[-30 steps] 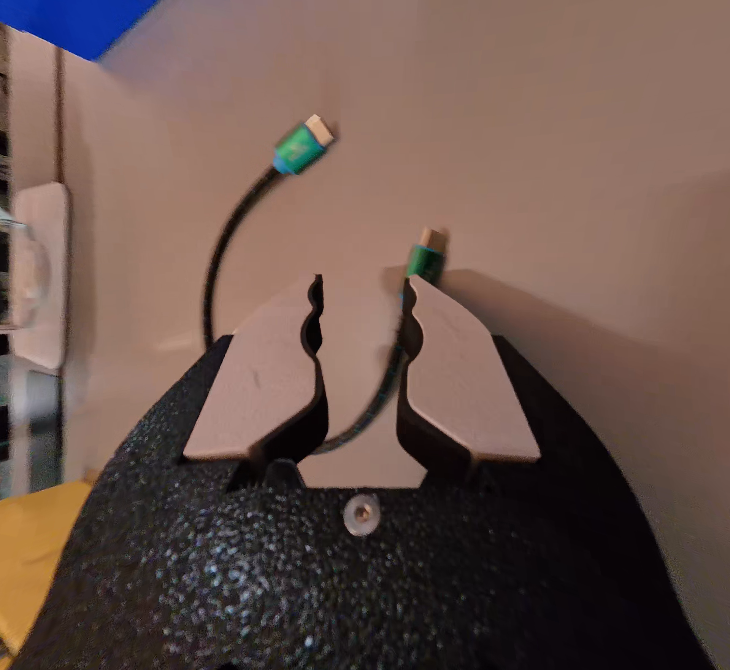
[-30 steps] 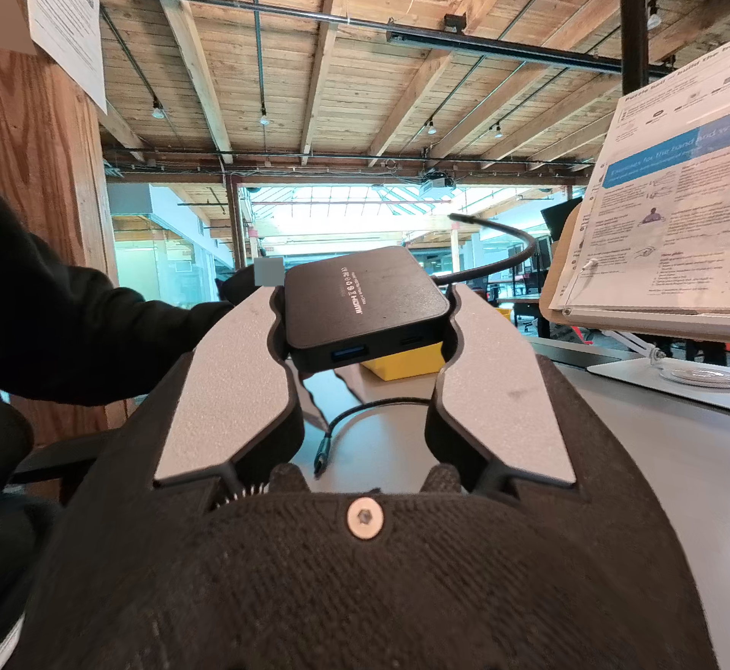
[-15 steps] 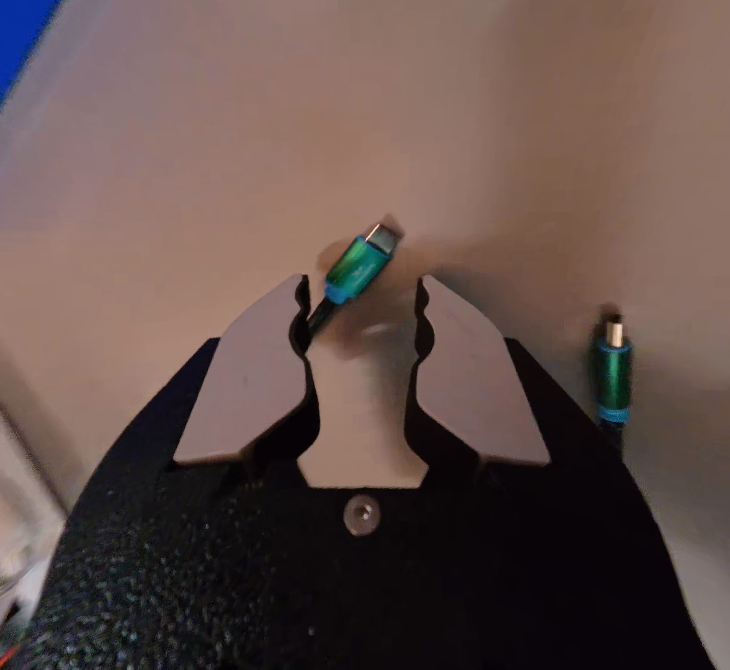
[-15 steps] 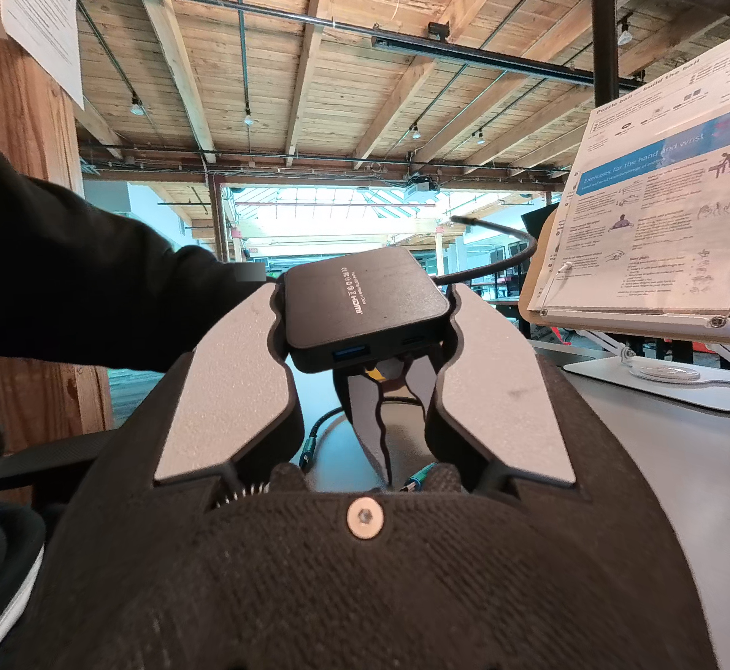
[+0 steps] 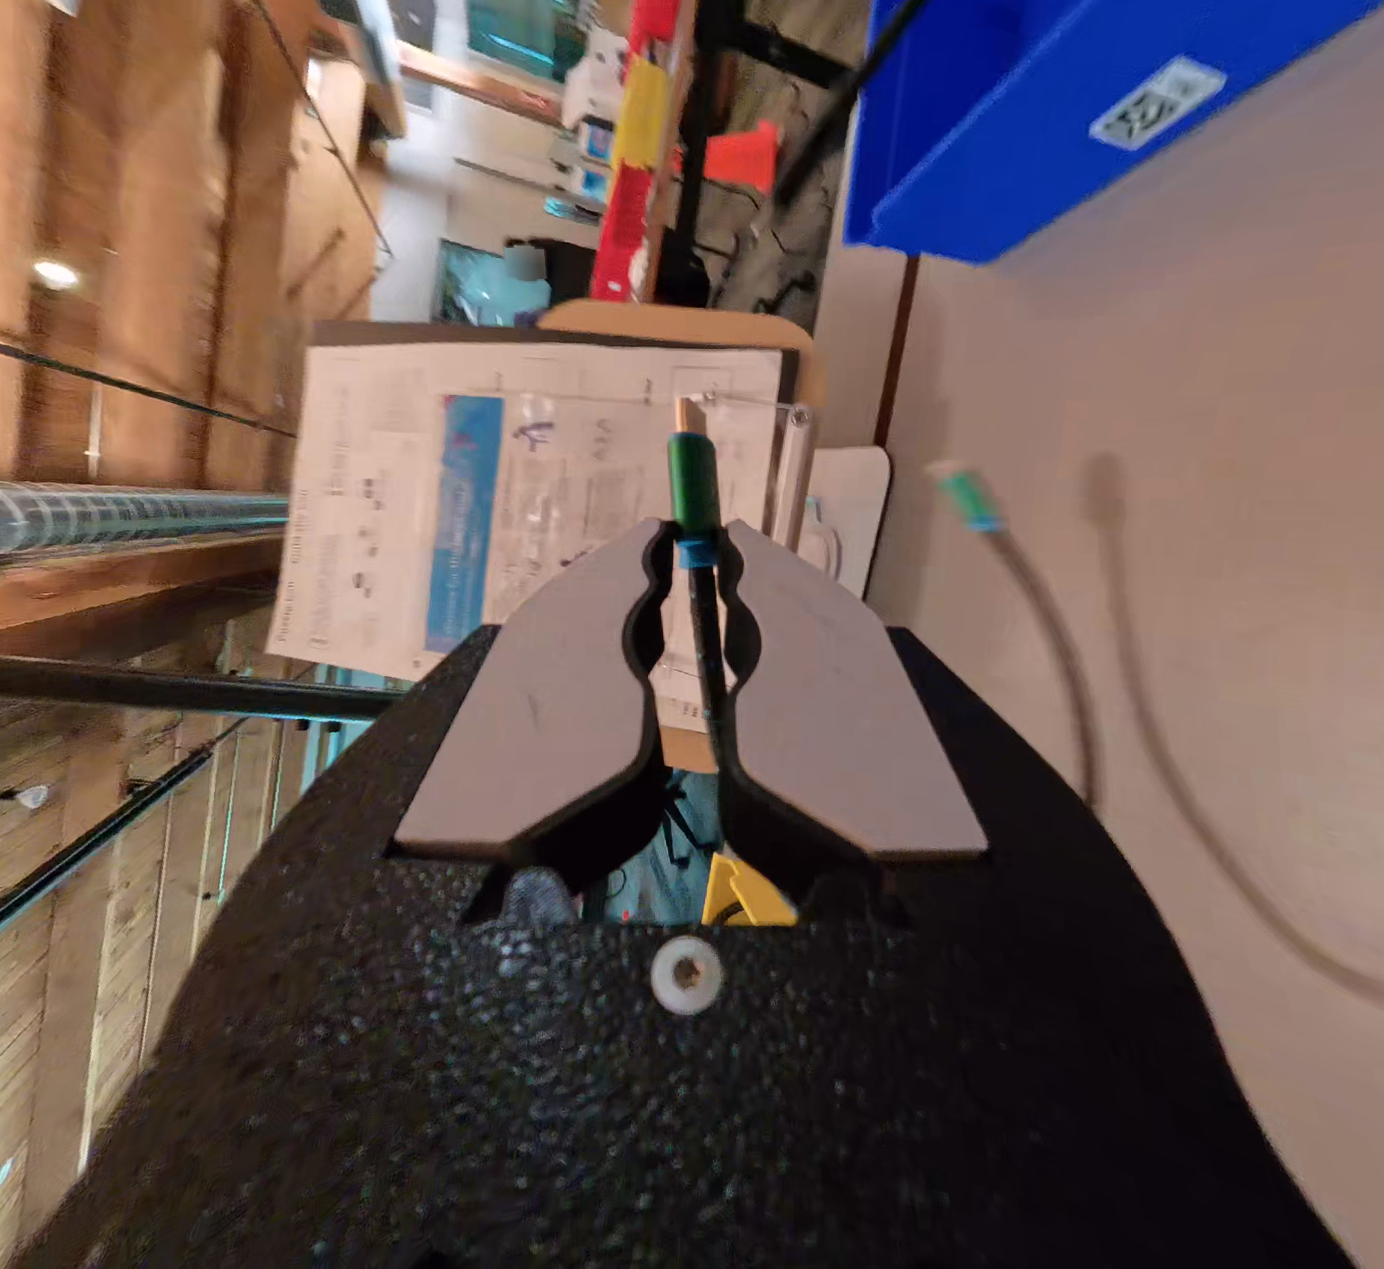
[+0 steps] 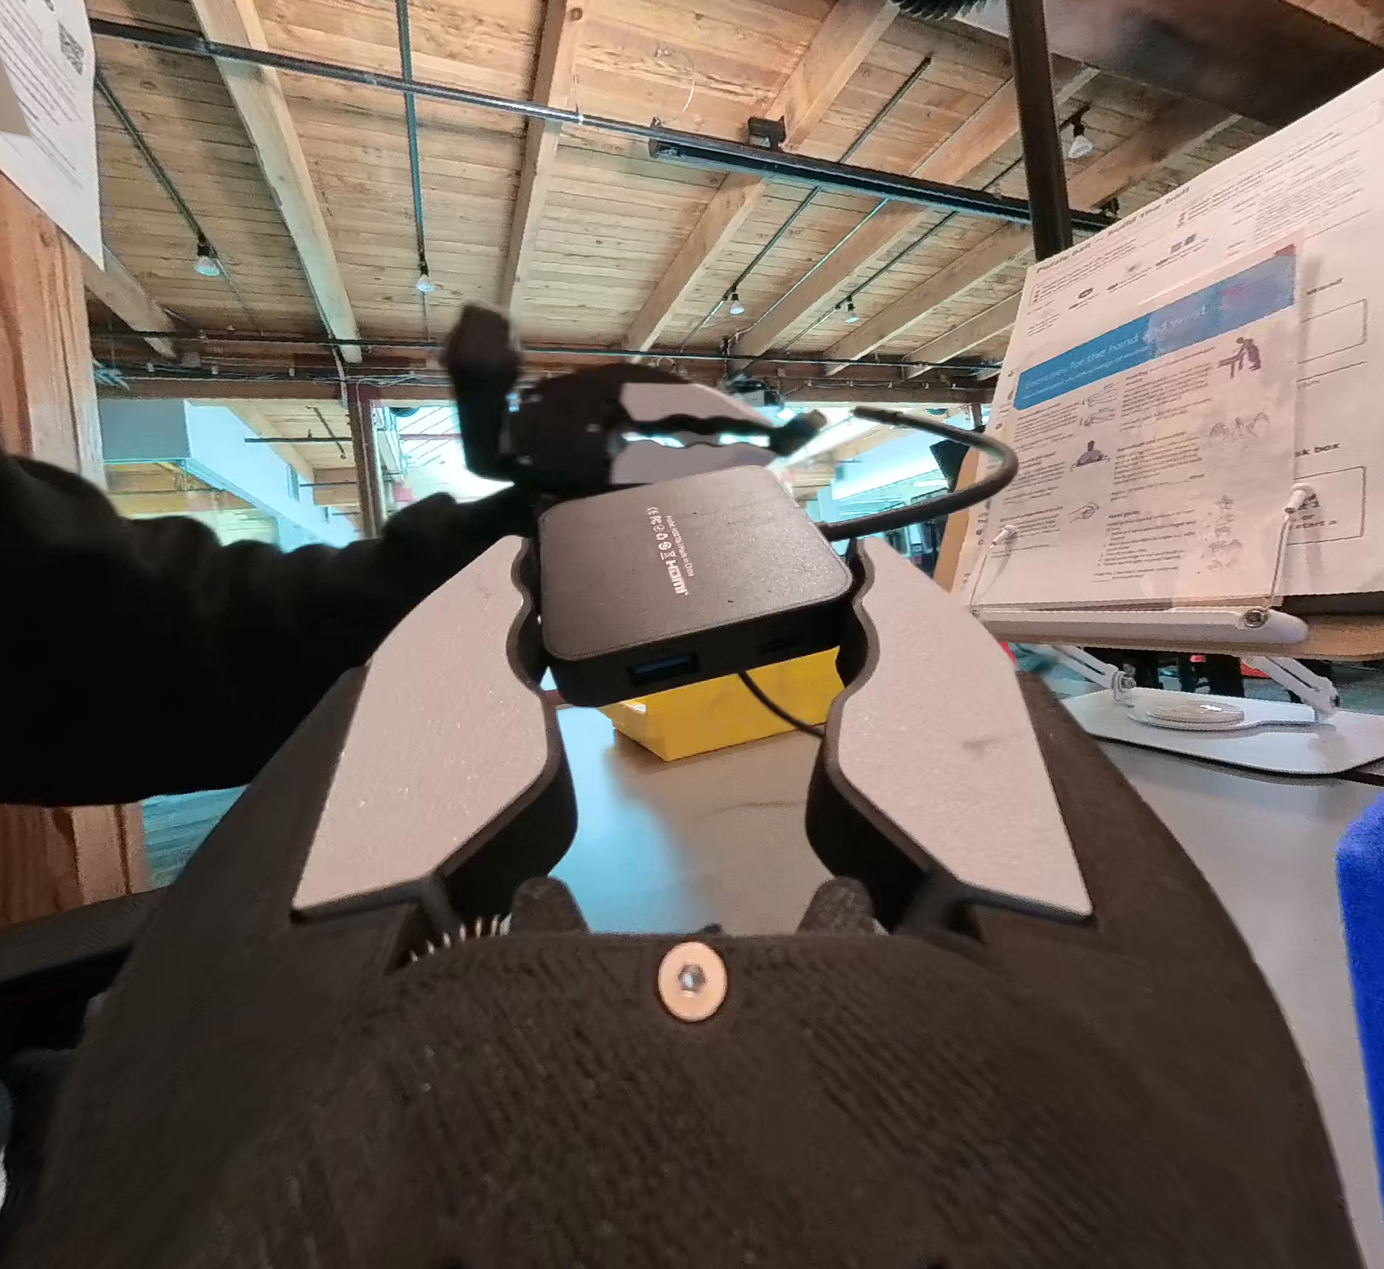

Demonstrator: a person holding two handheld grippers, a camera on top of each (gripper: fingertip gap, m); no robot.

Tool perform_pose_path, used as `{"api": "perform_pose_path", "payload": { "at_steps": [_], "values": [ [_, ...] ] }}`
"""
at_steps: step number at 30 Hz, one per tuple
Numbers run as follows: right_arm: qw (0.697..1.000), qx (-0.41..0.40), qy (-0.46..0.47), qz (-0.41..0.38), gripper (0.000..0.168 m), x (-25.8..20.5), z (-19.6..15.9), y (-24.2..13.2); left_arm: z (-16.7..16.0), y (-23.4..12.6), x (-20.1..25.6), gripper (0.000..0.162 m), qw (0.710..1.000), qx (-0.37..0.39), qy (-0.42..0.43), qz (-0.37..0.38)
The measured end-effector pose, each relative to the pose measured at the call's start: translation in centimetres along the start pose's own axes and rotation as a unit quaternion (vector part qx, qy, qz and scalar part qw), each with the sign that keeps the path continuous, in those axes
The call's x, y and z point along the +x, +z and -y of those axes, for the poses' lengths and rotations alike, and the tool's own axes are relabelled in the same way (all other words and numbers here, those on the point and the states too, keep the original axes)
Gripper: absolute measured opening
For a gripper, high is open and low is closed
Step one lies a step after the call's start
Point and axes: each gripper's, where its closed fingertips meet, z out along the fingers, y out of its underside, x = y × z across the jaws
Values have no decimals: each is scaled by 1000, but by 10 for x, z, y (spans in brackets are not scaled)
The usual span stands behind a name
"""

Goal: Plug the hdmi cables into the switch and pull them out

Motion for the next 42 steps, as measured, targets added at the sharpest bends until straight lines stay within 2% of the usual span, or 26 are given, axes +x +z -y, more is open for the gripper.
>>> {"api": "perform_pose_path", "payload": {
  "at_steps": [3,8,12,16,19,21,22,24,26,31,33,39,42],
  "values": [
    [1000,2,-1,-6,78,2,0,0,7,-28,34,8,1000,-6,23,-12],
    [1000,-8,-7,-12,78,3,-3,0,15,-54,142,7,994,-21,56,-88],
    [1000,-20,-11,-9,78,1,-8,2,31,-57,205,6,987,-7,55,-150],
    [999,-34,-20,-6,77,-2,-13,3,32,-50,240,0,974,-3,33,-223],
    [999,-38,-23,-5,78,-2,-14,4,27,-47,246,10,967,-14,-19,-255],
    [999,-37,-21,-3,78,-3,-14,4,25,-50,248,28,951,-27,-75,-298],
    [999,-37,-20,-2,78,-3,-14,4,23,-52,249,33,943,-36,-101,-316],
    [999,-39,-22,0,78,-3,-15,4,21,-54,248,33,930,-46,-131,-339],
    [999,-39,-20,3,78,-4,-15,5,19,-59,255,28,920,-52,-121,-369],
    [999,-32,-16,1,78,-3,-12,3,12,-49,256,8,932,-80,-84,-343],
    [999,-34,-17,2,78,-3,-13,4,10,-41,253,8,941,-90,-88,-315],
    [999,-41,-19,6,78,-5,-15,4,8,-35,252,6,930,-87,-207,-290],
    [999,-44,-18,10,78,-6,-16,5,6,-33,250,6,925,-94,-231,-289]
  ]
}}
